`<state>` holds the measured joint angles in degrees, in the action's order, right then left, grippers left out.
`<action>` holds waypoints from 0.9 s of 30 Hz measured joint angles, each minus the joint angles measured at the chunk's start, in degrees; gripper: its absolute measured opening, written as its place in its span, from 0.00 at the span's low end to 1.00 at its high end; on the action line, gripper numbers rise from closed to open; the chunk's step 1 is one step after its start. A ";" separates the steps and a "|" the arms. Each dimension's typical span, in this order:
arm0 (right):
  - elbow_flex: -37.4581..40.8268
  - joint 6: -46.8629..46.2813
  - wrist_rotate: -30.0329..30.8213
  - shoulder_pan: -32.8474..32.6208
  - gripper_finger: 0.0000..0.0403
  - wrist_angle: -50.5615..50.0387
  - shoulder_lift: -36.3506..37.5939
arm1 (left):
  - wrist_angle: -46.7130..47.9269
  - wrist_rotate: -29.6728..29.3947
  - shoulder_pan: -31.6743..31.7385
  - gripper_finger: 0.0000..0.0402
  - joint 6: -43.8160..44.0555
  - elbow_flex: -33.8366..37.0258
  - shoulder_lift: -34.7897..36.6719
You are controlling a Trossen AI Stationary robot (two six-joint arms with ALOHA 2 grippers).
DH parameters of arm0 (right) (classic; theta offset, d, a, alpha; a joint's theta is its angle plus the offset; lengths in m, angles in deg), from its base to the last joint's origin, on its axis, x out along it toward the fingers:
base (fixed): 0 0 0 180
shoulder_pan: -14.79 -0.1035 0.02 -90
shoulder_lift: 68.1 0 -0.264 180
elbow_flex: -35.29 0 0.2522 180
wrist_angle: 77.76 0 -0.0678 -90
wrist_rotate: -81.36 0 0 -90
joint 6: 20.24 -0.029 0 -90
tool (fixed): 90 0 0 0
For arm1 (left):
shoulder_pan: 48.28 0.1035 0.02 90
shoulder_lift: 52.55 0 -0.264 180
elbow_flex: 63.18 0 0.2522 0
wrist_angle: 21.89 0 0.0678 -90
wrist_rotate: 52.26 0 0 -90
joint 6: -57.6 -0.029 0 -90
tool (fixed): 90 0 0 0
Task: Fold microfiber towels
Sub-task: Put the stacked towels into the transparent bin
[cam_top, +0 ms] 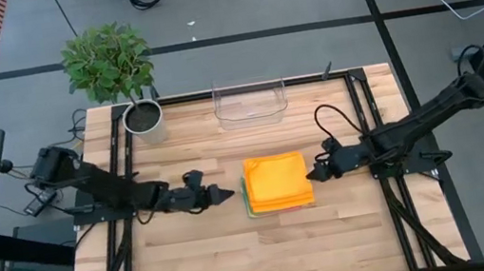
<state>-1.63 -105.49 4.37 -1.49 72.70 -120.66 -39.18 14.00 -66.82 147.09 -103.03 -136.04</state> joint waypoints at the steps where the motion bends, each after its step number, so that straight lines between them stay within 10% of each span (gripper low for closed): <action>1: 1.42 -0.71 -0.03 0.00 0.72 2.90 0.06 | -0.88 -0.04 0.00 0.77 0.03 -0.58 -1.51; 27: 7.57 -2.68 2.56 -0.55 0.76 15.55 -3.49 | 2.28 1.34 1.14 0.88 -0.78 -16.66 -23.65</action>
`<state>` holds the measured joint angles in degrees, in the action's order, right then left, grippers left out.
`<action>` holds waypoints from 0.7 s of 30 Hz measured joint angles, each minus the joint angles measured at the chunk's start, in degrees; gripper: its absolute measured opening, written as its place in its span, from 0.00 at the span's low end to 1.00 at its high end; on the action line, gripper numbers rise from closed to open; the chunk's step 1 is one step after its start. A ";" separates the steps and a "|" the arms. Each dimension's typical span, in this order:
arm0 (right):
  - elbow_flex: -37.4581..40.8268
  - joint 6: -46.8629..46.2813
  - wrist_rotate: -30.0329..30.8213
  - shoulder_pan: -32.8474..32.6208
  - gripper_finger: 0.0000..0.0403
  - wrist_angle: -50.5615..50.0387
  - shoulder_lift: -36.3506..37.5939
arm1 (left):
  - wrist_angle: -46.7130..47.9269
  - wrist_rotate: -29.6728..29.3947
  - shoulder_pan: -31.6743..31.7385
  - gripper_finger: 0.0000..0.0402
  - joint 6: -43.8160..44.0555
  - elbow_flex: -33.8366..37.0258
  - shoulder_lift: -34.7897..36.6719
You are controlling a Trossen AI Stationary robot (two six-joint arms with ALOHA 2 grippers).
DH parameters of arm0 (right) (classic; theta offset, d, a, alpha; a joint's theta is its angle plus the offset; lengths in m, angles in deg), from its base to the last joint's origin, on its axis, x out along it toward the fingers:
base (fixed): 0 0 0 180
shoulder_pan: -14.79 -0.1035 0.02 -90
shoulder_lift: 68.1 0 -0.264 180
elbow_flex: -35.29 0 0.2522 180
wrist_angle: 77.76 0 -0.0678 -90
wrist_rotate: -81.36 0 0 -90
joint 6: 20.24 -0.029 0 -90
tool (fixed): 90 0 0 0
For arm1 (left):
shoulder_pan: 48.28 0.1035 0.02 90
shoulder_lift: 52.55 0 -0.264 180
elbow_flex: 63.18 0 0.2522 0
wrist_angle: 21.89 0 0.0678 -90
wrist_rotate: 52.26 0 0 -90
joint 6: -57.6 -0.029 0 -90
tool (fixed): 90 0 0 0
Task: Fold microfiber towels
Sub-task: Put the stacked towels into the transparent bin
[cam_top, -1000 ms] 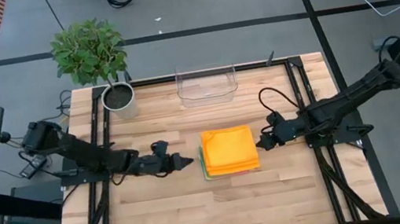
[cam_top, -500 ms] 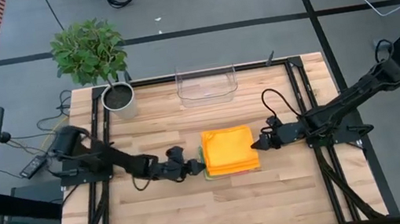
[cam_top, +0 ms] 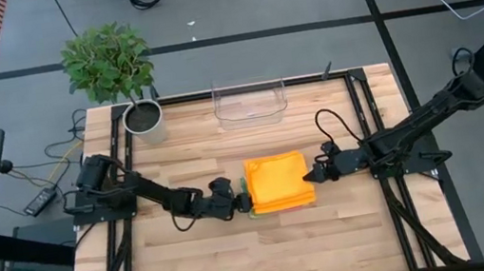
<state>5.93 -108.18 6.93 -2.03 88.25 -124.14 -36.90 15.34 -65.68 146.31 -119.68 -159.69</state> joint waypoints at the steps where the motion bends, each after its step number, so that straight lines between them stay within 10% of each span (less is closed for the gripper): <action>1: 0.02 0.06 -0.07 0.01 0.76 -0.60 0.25 | 1.00 -0.22 0.00 0.88 -0.37 -0.74 -0.53; 21: 0.02 0.33 -1.08 0.02 0.76 -1.38 -0.17 | 20.35 3.43 1.22 0.88 -10.14 -1.82 12.83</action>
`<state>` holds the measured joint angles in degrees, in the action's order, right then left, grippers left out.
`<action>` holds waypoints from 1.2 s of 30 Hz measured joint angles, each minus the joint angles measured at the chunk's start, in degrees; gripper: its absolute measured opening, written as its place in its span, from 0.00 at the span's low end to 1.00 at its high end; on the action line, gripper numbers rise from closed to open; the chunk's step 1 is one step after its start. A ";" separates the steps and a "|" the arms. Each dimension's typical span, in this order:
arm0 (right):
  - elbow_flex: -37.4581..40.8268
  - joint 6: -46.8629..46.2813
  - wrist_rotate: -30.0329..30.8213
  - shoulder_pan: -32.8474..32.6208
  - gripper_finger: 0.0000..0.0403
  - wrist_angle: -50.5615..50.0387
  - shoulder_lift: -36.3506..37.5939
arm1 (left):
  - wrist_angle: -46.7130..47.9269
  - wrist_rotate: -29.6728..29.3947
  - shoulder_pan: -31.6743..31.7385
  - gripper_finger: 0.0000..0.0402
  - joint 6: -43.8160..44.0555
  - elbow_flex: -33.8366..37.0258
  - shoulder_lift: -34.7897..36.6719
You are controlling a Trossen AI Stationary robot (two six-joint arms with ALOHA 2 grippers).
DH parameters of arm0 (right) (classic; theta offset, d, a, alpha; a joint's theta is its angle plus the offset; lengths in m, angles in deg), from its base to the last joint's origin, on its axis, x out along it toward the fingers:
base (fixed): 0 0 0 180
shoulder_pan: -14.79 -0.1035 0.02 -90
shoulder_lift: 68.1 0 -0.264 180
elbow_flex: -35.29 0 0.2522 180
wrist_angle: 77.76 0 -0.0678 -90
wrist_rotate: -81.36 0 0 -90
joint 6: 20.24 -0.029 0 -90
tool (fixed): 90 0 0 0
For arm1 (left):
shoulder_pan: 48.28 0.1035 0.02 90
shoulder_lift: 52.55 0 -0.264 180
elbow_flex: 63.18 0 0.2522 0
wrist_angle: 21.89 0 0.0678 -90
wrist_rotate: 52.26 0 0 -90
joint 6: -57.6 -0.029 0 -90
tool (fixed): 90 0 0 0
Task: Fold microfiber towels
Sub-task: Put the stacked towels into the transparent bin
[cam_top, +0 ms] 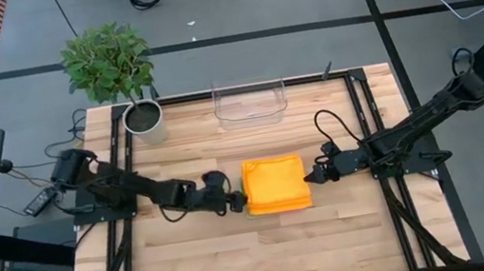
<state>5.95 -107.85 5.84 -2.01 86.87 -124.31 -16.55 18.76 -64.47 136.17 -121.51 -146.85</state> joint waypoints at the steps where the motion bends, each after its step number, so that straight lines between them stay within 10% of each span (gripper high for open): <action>1: 0.00 0.15 0.00 0.00 0.76 -0.06 0.00 | 0.07 -0.05 0.43 0.88 -0.22 0.01 0.61; 20: 0.00 0.16 0.00 0.00 0.76 0.03 0.00 | 10.08 5.17 5.94 0.88 -6.26 -0.01 11.84; 36: 0.00 -0.38 0.06 0.04 0.76 -0.06 -0.07 | -1.83 5.15 6.78 0.88 -1.30 -0.01 -2.11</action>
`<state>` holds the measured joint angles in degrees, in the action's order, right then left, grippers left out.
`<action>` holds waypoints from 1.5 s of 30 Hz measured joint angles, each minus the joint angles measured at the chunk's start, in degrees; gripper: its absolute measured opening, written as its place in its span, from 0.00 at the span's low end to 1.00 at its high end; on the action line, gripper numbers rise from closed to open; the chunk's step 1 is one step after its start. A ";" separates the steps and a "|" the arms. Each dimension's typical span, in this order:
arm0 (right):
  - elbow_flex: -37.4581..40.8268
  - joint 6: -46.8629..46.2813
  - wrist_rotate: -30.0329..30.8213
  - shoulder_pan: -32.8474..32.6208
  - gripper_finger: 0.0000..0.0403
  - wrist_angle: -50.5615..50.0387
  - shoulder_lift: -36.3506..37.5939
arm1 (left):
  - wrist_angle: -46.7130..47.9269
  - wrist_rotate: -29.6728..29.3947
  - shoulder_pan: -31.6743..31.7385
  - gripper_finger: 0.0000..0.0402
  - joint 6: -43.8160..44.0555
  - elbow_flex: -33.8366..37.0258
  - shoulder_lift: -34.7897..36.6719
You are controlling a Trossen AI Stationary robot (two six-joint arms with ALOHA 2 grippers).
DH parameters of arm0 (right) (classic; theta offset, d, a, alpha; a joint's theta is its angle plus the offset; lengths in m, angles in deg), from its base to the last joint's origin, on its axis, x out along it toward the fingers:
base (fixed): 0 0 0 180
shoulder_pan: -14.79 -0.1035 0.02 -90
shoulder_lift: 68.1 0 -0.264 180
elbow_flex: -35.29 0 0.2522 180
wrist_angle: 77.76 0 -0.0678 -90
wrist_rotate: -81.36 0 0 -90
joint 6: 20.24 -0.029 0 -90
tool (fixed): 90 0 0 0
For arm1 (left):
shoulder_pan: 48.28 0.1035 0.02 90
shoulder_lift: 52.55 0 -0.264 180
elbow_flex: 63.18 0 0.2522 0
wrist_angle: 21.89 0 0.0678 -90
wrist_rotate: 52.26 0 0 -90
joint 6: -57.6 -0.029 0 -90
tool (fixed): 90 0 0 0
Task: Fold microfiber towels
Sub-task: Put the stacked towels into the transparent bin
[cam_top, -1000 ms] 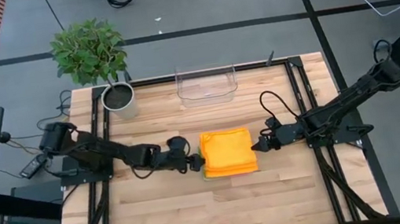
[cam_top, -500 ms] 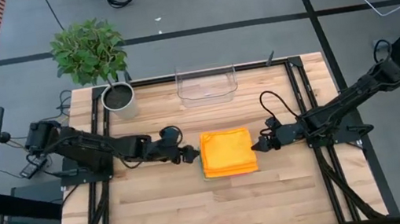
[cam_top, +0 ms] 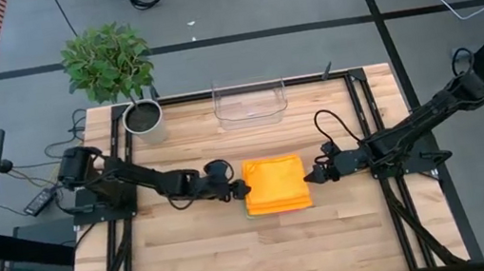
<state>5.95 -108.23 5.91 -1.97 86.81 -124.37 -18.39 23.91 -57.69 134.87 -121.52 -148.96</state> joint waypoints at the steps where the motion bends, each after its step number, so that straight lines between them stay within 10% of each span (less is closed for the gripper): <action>1: 0.00 0.02 -0.02 0.00 0.76 -0.05 0.00 | 0.29 0.04 -0.17 0.88 0.82 0.00 -0.32; 24: -0.02 -0.09 0.21 0.07 0.76 0.70 -0.82 | 0.95 0.60 -3.58 0.88 8.28 -5.73 -9.12; 37: -0.06 2.11 3.49 0.20 0.76 -3.78 12.47 | 2.14 1.11 -3.64 0.88 7.86 -5.81 -8.82; 45: -2.50 -0.31 3.53 0.06 0.76 -4.10 0.01 | 2.21 1.18 -3.64 0.88 7.94 -5.78 -8.82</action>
<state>3.45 -108.53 9.44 -1.91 82.70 -124.36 -16.18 25.10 -61.33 142.81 -127.30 -157.78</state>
